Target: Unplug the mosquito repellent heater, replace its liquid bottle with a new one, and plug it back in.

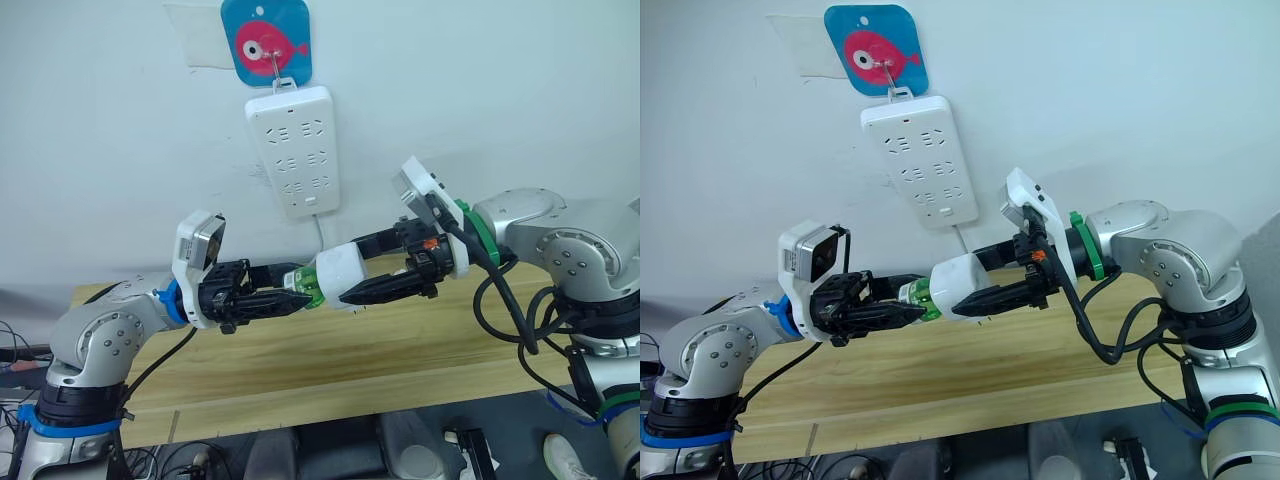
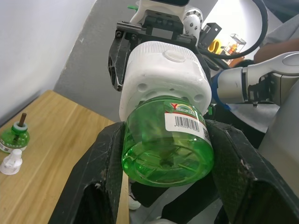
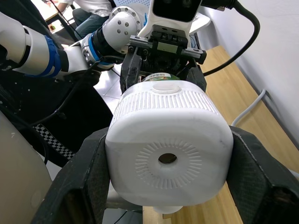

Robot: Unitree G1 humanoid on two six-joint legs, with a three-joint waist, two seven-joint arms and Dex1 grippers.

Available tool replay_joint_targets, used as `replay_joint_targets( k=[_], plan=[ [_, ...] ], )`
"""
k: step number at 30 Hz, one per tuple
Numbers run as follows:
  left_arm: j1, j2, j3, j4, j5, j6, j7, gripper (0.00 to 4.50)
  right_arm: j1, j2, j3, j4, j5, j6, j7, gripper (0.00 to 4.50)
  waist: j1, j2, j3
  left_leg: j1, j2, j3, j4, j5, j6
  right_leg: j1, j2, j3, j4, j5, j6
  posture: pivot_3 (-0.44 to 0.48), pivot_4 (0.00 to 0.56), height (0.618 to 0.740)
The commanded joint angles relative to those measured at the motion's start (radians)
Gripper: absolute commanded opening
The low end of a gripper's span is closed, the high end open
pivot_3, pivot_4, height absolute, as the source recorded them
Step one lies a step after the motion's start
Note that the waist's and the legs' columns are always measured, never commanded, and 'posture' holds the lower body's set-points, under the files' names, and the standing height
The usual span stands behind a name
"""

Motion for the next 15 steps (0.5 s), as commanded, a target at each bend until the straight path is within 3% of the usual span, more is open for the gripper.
replay_joint_targets(
  k=[1,5,12,15],
  plan=[
    [-0.010,0.015,0.009,-0.017,-0.016,0.015,0.003,2.28,-0.010,0.006,-0.016,-0.050,0.040,-0.003,0.021,2.97,0.000,0.000,0.000,0.000,0.000,0.000,0.000,0.000,0.000,0.000,0.000,0.000,0.000,0.000,0.000,-0.234,0.240,0.740],
    [-0.038,0.029,0.001,0.001,-0.027,0.059,0.014,2.28,-0.011,0.011,-0.019,-0.050,0.043,-0.003,0.017,2.97,0.000,0.000,0.000,0.000,0.000,0.000,0.000,0.000,0.000,0.000,0.000,0.000,0.000,0.000,0.000,-0.236,0.242,0.740],
    [-0.040,0.019,-0.004,-0.013,0.021,0.015,-0.012,4.45,-0.012,0.013,-0.020,-0.051,0.038,-0.009,0.016,2.97,-0.001,0.000,0.000,0.000,0.000,0.000,0.000,0.000,0.000,0.000,0.000,0.000,0.000,0.000,0.000,-0.237,0.242,0.740],
    [-0.037,0.023,0.004,-0.013,0.014,0.013,-0.021,4.50,-0.012,0.010,-0.018,-0.053,0.027,-0.018,0.020,2.97,-0.001,0.000,0.000,0.000,0.000,0.000,0.000,0.000,0.000,0.000,0.000,0.000,0.000,0.000,0.000,-0.237,0.242,0.740]
  ],
)
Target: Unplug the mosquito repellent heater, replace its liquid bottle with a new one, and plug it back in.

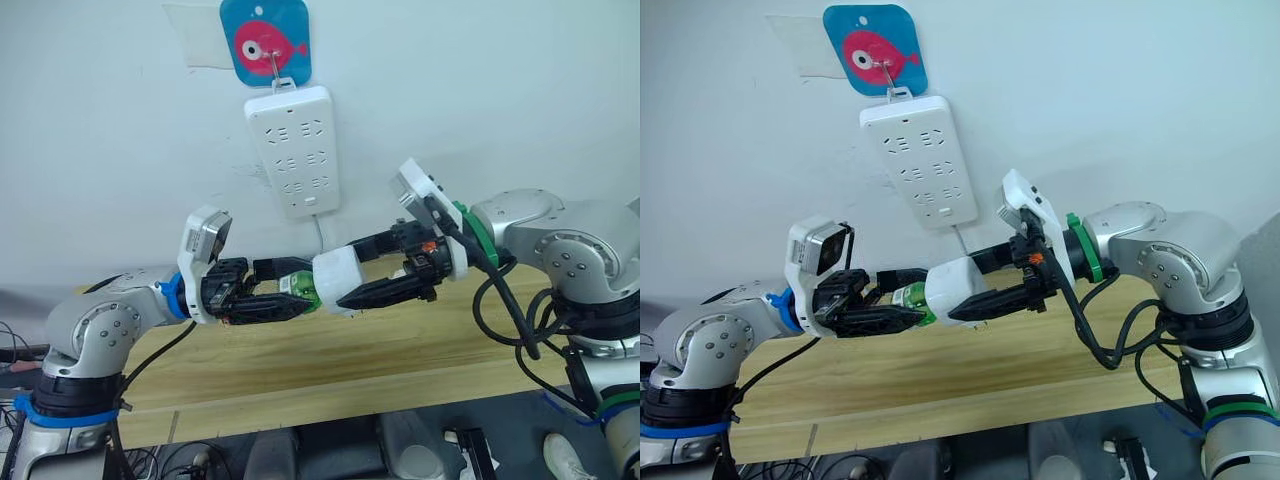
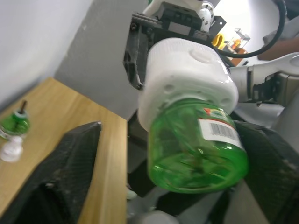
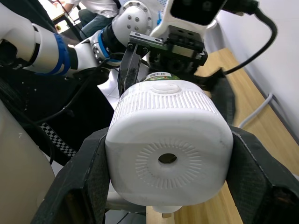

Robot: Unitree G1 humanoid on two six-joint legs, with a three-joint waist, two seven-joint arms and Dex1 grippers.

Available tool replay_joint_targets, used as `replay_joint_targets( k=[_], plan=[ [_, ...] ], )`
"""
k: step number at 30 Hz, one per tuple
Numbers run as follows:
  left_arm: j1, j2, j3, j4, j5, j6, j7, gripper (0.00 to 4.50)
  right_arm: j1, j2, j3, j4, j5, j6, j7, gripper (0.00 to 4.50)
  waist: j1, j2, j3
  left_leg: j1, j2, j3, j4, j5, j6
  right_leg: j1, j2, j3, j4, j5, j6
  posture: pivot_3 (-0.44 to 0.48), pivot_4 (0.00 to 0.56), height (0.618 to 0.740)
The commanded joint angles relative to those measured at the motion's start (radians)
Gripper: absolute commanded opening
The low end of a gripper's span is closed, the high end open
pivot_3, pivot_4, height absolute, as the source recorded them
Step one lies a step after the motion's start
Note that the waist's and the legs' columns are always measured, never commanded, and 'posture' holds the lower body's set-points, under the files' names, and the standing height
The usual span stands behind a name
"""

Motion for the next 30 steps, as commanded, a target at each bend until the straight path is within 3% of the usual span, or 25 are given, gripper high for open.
replay_joint_targets(
  k=[1,15,30],
  plan=[
    [0.005,0.016,0.021,-0.021,-0.024,0.004,-0.014,4.50,-0.013,-0.007,-0.012,-0.035,0.009,-0.029,0.023,2.97,0.000,0.000,0.000,0.000,0.000,0.000,0.000,0.000,0.000,0.000,0.000,0.000,0.000,0.000,0.000,-0.239,0.240,0.740],
    [0.001,0.127,0.021,0.007,-0.060,0.119,-0.051,4.50,0.003,-0.110,0.137,0.025,-0.347,-0.470,0.223,2.97,-0.010,0.000,0.000,0.000,0.000,0.000,0.000,0.000,0.000,-0.001,0.000,0.000,0.000,0.000,0.000,-0.244,0.217,0.740],
    [-0.123,0.146,-0.164,0.051,0.227,-0.037,-0.097,4.50,0.006,-0.104,0.204,0.111,-0.623,-1.029,0.451,2.97,-0.030,0.000,0.000,0.000,0.000,0.000,0.000,0.000,0.000,0.000,0.000,0.000,0.000,0.000,0.000,-0.255,0.198,0.740]
  ],
)
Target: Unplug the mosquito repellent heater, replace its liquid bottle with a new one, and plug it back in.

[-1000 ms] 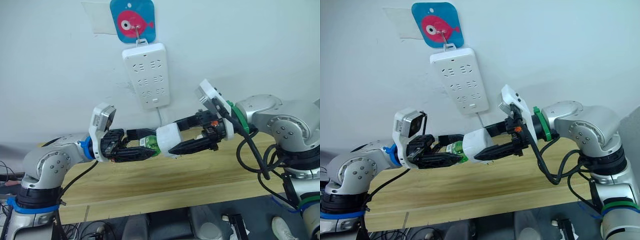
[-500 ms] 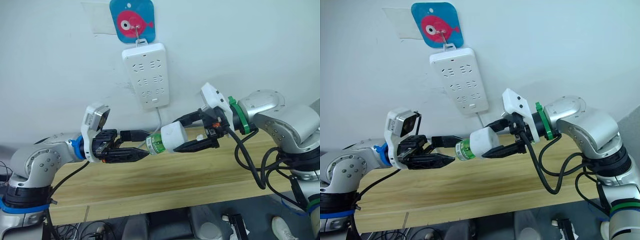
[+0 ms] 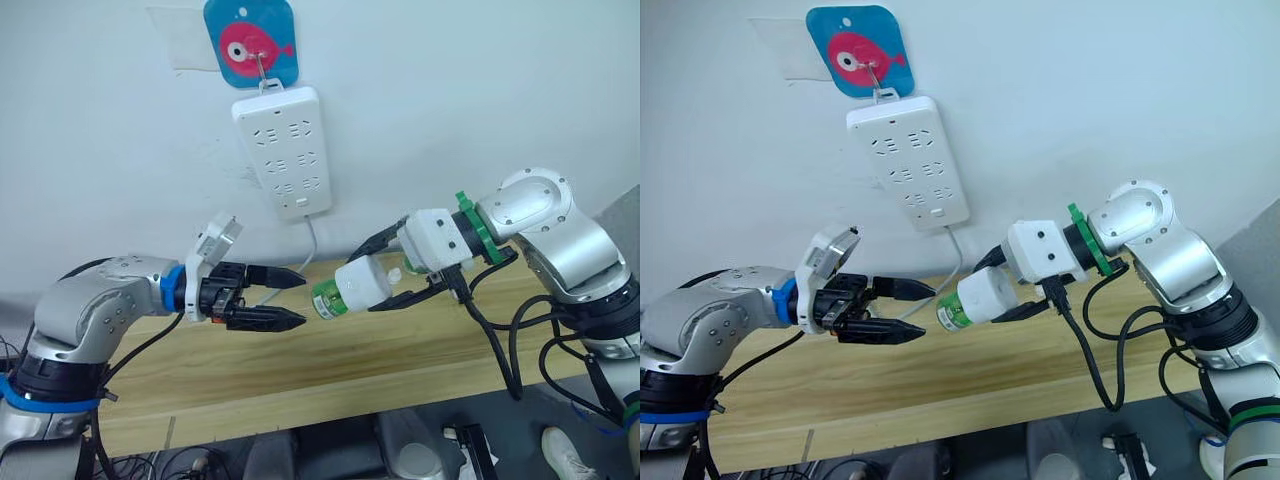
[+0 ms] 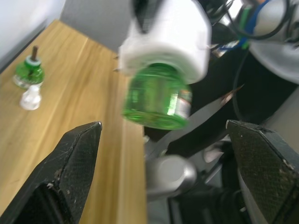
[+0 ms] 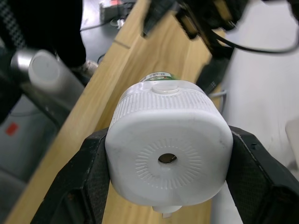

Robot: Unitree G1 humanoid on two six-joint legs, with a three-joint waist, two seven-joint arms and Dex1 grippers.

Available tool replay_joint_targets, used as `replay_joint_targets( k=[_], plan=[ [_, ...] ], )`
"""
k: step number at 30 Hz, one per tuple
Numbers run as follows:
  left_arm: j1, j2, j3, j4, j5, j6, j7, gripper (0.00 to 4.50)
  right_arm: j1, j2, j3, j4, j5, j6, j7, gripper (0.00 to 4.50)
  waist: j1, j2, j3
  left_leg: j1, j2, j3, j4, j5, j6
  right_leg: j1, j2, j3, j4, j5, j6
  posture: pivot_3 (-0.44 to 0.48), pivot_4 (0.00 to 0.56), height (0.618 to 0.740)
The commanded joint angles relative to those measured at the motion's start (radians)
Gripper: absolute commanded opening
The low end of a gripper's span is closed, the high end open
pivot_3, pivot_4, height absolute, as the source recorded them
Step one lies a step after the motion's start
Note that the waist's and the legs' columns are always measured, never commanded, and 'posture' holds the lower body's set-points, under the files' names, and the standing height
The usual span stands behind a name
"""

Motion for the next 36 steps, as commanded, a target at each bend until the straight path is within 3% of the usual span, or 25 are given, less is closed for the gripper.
replay_joint_targets(
  k=[1,9,20,36],
  plan=[
    [-0.037,-0.002,-0.025,0.000,0.049,-0.045,-0.016,4.50,-0.003,0.008,-0.006,-0.003,-0.038,-0.131,0.042,2.97,-0.001,0.000,0.000,0.000,0.000,0.000,0.000,0.000,0.000,0.000,0.000,0.000,0.000,0.000,0.000,-0.255,0.198,0.740],
    [-0.119,0.024,-0.124,0.017,0.109,-0.031,-0.100,4.50,-0.012,0.036,0.018,0.063,-0.116,-0.360,0.096,2.97,-0.012,0.000,0.000,0.000,0.000,0.000,0.000,0.000,-0.001,0.000,0.000,-0.001,0.001,0.000,0.000,-0.256,0.189,0.740],
    [-0.240,-0.017,-0.241,0.093,0.205,-0.044,-0.161,4.50,-0.023,0.059,0.038,0.116,-0.168,-0.518,0.109,2.97,-0.024,0.000,-0.001,0.000,0.000,-0.001,0.001,0.001,-0.001,0.000,0.000,-0.001,0.001,0.000,0.000,-0.258,0.185,0.740],
    [-0.227,-0.097,-0.305,0.125,0.305,-0.109,-0.173,4.50,-0.041,0.094,0.062,0.149,-0.209,-0.598,0.090,2.97,-0.051,0.000,-0.001,0.000,-0.001,-0.001,0.002,0.001,-0.001,0.001,0.000,-0.002,0.003,0.000,0.000,-0.264,0.189,0.740]
  ],
)
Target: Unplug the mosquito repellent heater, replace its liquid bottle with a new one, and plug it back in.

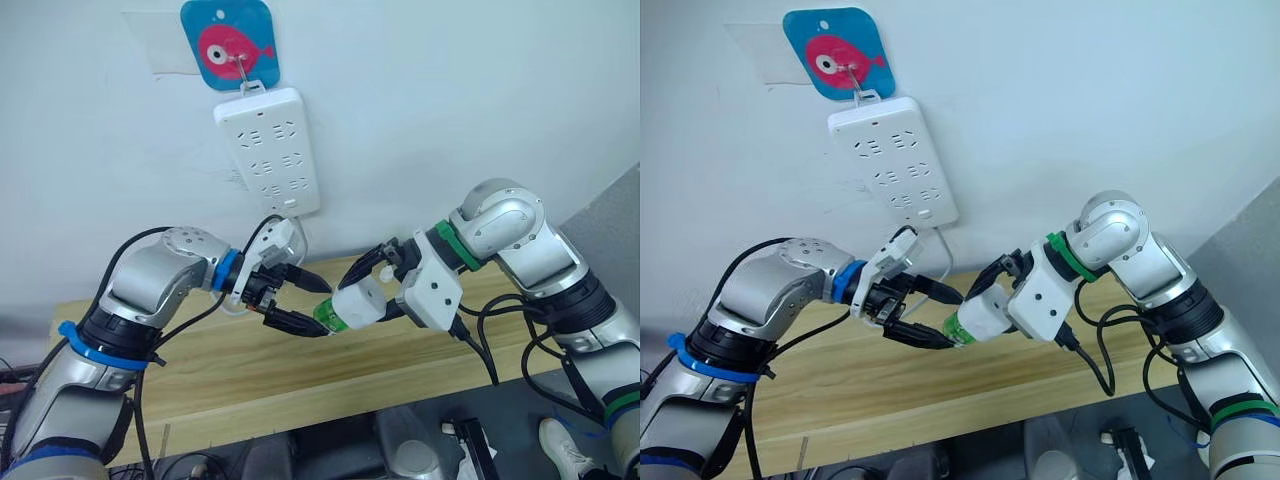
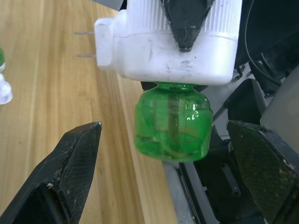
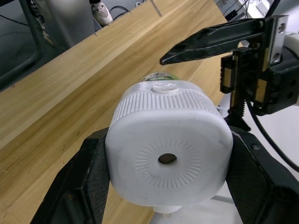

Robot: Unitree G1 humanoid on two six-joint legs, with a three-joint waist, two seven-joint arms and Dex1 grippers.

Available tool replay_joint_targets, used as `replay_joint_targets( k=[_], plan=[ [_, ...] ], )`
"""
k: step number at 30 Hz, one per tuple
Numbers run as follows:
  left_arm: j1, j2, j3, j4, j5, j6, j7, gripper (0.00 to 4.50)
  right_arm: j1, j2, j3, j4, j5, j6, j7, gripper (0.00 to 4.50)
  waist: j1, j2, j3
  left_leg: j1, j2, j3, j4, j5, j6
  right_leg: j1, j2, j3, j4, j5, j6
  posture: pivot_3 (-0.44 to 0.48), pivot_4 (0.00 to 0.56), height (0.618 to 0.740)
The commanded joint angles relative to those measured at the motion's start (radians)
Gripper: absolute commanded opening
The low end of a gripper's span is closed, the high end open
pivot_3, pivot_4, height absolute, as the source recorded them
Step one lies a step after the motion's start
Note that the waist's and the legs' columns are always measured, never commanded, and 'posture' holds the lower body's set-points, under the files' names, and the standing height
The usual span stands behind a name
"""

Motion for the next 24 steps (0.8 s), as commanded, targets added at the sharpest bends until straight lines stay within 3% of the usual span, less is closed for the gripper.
replay_joint_targets(
  k=[1,16,20,24],
  plan=[
    [-0.006,-0.007,-0.011,-0.009,0.013,-0.014,-0.018,4.50,-0.023,0.006,-0.004,-0.015,-0.005,-0.026,0.004,2.97,-0.001,0.000,0.000,0.000,0.000,0.000,0.000,0.000,0.000,0.000,0.000,0.000,0.000,0.000,0.000,-0.262,0.195,0.740],
    [-0.032,-0.051,-0.015,0.015,0.020,-0.008,-0.042,4.50,-0.009,0.007,0.000,-0.016,-0.017,-0.036,-0.001,2.97,-0.002,0.000,0.000,0.000,0.000,0.000,0.001,0.000,0.000,0.000,0.000,0.000,0.001,0.000,0.000,-0.269,0.202,0.740],
    [-0.028,-0.053,-0.019,0.018,0.015,0.003,-0.051,3.61,-0.010,0.008,0.002,-0.015,-0.021,-0.040,-0.003,2.97,-0.002,0.000,0.000,0.000,0.000,0.000,0.002,0.000,0.000,0.000,0.000,0.000,0.001,0.000,0.000,-0.269,0.202,0.740],
    [-0.022,-0.051,-0.020,0.019,0.020,0.001,-0.058,2.32,-0.015,0.008,0.002,-0.019,-0.020,-0.036,-0.004,2.97,-0.002,0.000,0.000,0.000,0.000,0.000,0.002,0.000,0.000,0.000,0.000,0.000,0.001,0.000,0.000,-0.269,0.202,0.740]
  ],
)
